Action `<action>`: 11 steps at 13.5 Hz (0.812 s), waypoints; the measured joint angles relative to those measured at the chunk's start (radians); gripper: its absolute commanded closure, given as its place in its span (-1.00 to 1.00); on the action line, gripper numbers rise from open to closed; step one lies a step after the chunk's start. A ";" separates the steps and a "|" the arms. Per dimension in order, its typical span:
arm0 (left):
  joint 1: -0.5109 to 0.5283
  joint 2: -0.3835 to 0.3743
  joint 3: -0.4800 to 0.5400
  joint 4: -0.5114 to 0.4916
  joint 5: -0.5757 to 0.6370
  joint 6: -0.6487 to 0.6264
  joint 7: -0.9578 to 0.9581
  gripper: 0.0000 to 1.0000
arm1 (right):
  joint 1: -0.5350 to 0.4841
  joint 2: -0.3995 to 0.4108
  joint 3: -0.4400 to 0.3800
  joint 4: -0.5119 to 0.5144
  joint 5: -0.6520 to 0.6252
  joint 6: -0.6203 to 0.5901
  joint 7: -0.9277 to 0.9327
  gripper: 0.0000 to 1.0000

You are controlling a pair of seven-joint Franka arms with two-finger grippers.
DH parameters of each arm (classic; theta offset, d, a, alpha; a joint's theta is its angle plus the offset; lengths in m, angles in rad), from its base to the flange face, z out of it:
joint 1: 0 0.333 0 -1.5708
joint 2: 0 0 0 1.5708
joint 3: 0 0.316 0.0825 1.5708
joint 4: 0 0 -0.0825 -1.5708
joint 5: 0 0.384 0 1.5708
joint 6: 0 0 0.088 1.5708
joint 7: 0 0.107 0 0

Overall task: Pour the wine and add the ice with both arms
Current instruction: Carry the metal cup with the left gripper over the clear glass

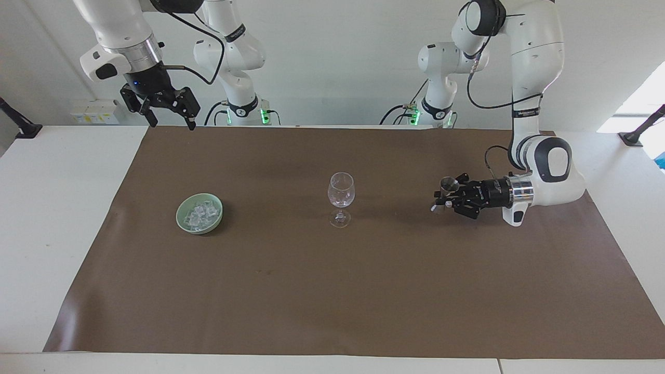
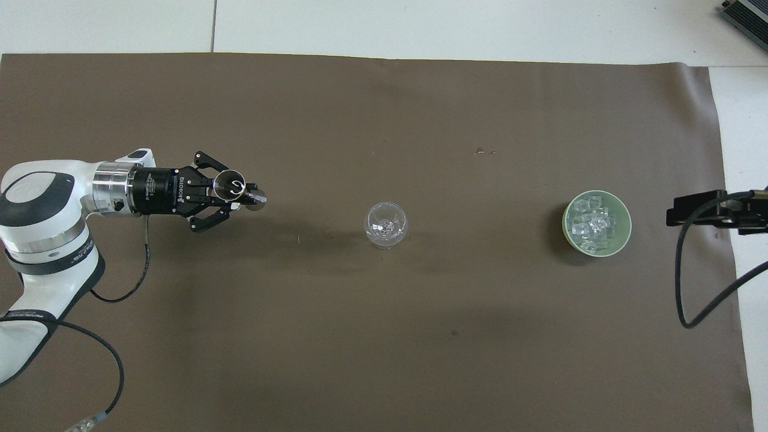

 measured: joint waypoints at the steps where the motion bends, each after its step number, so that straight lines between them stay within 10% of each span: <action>1: -0.023 -0.003 0.000 0.000 -0.016 0.004 -0.001 1.00 | 0.000 0.000 0.000 0.000 0.000 0.000 0.000 -1.00; 11: -0.205 -0.100 0.002 -0.003 -0.034 0.220 -0.160 1.00 | 0.000 0.000 0.000 0.000 0.000 0.000 0.000 -1.00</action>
